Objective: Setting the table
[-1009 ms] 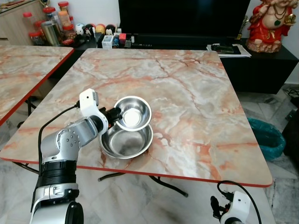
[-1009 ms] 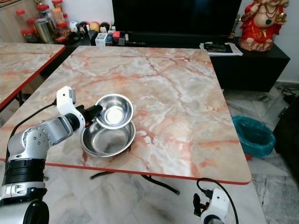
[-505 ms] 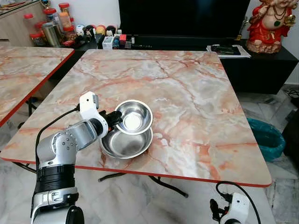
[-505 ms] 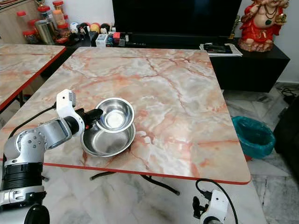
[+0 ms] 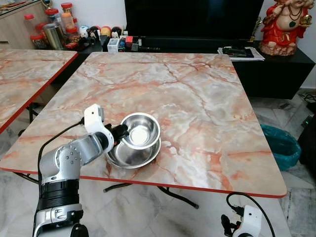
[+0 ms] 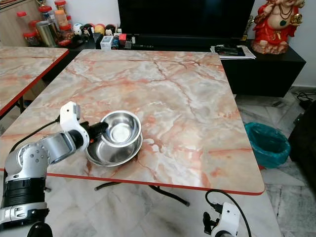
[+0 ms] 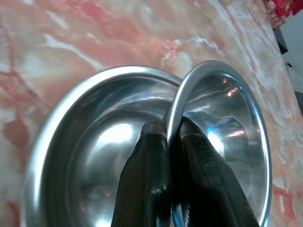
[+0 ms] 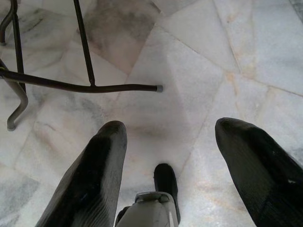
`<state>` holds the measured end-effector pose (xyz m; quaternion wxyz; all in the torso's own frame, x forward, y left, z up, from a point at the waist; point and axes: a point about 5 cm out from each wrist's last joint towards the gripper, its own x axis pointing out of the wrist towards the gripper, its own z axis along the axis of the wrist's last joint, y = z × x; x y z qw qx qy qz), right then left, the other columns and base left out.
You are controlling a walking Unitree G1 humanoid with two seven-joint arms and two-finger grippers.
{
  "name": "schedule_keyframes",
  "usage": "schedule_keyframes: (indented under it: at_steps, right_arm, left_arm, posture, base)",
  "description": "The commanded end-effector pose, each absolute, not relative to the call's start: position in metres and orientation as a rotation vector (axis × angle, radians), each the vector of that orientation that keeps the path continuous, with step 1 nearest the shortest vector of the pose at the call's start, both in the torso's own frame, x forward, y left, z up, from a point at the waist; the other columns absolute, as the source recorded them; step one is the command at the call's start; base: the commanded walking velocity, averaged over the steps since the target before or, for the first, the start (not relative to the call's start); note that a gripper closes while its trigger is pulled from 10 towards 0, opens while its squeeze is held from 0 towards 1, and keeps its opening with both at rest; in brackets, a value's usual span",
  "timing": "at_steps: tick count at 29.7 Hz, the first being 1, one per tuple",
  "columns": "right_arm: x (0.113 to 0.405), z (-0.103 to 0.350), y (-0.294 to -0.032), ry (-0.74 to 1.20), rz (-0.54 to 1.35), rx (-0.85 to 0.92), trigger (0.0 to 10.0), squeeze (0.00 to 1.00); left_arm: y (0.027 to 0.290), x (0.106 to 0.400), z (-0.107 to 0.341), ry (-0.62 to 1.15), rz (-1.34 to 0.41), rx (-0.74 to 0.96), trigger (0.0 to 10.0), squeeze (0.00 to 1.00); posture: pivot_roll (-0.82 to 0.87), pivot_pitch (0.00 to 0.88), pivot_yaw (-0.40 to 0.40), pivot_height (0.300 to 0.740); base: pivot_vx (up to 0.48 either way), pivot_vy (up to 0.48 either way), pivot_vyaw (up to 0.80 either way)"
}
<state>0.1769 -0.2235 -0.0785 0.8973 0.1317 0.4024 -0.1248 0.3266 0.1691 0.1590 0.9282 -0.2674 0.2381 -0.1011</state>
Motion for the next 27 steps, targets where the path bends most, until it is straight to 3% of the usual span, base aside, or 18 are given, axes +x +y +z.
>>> schedule_keyframes:
  at_steps: [1, 27]
  right_arm:
    - [0.178, -0.078, -0.225, 0.834, -0.259, 0.268, 10.0, 0.00]
    - [0.180, -0.076, -0.226, 0.814, -0.239, 0.260, 10.0, 0.00]
  left_arm:
    - [0.172, 0.324, 0.154, 0.517, -0.181, -0.548, 10.0, 0.00]
    - [0.177, 0.324, 0.135, 0.597, -0.091, -0.587, 10.0, 0.00]
  posture:
    - [0.04, 0.022, 0.008, 0.736]
    - [0.04, 0.023, 0.003, 0.736]
  base:
    - [0.000, 0.000, 0.00]
    - [0.000, 0.000, 0.00]
